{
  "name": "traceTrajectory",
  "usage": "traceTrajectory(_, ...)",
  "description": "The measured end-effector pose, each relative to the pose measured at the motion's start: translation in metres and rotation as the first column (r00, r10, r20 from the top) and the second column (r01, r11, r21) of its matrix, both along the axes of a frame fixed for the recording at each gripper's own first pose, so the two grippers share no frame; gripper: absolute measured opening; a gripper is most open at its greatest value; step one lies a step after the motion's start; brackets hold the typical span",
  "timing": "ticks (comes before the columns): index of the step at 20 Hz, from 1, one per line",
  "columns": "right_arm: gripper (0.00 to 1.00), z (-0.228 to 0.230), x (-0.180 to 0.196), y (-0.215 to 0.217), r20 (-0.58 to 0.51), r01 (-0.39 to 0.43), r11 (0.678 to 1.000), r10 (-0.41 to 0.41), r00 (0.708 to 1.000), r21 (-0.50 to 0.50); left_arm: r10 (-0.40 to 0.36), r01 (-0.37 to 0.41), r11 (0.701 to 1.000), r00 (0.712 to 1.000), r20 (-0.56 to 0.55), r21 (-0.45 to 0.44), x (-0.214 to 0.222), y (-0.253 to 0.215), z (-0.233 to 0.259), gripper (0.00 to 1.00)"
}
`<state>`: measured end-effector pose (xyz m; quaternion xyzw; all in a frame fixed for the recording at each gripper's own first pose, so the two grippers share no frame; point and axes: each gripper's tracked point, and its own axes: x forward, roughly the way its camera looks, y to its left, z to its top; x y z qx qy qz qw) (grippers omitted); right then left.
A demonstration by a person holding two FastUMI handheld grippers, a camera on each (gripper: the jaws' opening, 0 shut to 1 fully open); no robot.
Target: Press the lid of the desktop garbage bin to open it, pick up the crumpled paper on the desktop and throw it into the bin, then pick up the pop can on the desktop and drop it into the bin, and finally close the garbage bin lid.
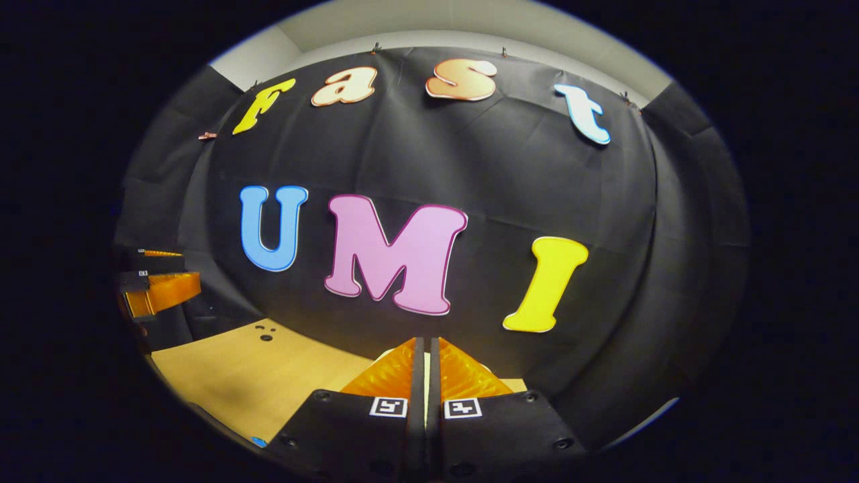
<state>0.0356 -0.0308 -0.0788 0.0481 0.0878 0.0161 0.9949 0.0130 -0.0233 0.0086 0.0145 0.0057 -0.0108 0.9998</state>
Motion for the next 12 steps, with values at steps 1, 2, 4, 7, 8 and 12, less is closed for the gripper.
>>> traceTrajectory(1,0.05,-0.007,0.004,-0.001,-0.011,-0.003,1.0,0.003,1.0,-0.014,0.001,-0.001,1.0,1.0,0.0,0.0,-0.001,0.0,-0.001,0.95)
traceTrajectory(2,0.05,-0.015,0.009,0.0,-0.024,-0.011,0.999,0.01,1.0,-0.035,0.003,-0.003,1.0,1.0,-0.001,-0.001,-0.001,-0.001,-0.001,0.95)
traceTrajectory(4,0.05,-0.038,0.015,0.006,-0.068,-0.04,0.997,0.036,0.997,-0.066,0.008,-0.008,1.0,1.0,-0.003,-0.002,-0.002,0.001,-0.002,0.95)
traceTrajectory(7,0.06,-0.061,0.022,0.019,-0.114,-0.08,0.995,0.072,0.991,-0.061,0.018,-0.018,1.0,1.0,-0.003,0.002,-0.005,0.004,-0.003,0.94)
traceTrajectory(8,0.06,-0.069,0.023,0.022,-0.128,-0.085,0.995,0.078,0.989,-0.053,0.022,-0.022,1.0,1.0,-0.006,0.003,-0.006,0.005,-0.004,0.95)
traceTrajectory(12,0.06,-0.096,0.029,0.026,-0.182,-0.082,0.997,0.08,0.98,-0.003,0.034,-0.033,0.999,0.999,-0.013,0.004,-0.008,0.009,-0.006,0.95)
